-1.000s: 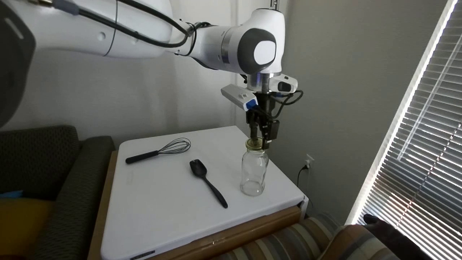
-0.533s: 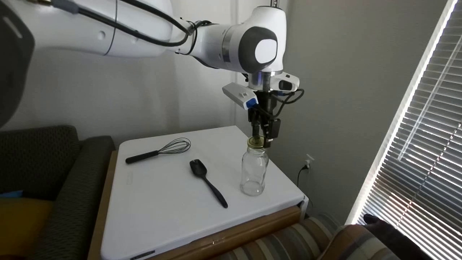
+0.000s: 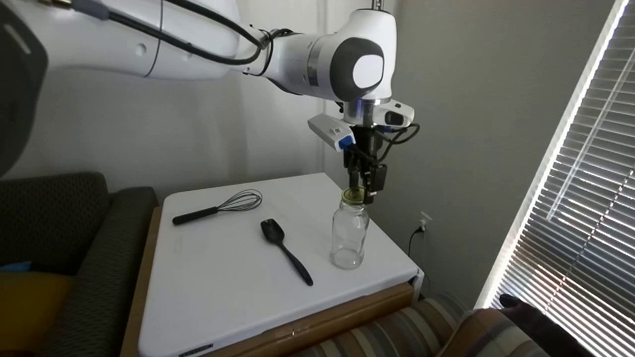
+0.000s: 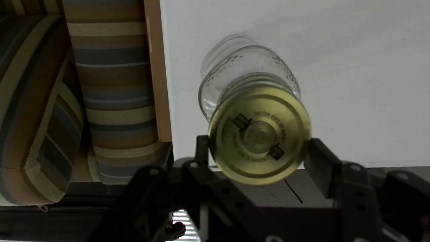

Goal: Place the lid on the glass jar

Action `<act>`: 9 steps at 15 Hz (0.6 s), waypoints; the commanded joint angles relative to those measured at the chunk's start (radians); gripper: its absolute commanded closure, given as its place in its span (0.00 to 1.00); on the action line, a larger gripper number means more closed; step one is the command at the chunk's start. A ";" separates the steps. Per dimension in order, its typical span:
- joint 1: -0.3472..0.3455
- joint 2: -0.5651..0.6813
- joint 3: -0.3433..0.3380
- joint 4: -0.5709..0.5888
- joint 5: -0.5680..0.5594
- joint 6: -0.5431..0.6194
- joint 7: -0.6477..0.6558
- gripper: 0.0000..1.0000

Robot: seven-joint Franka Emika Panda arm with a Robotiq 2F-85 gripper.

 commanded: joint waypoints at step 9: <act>-0.041 -0.033 0.030 0.002 0.042 -0.077 0.006 0.53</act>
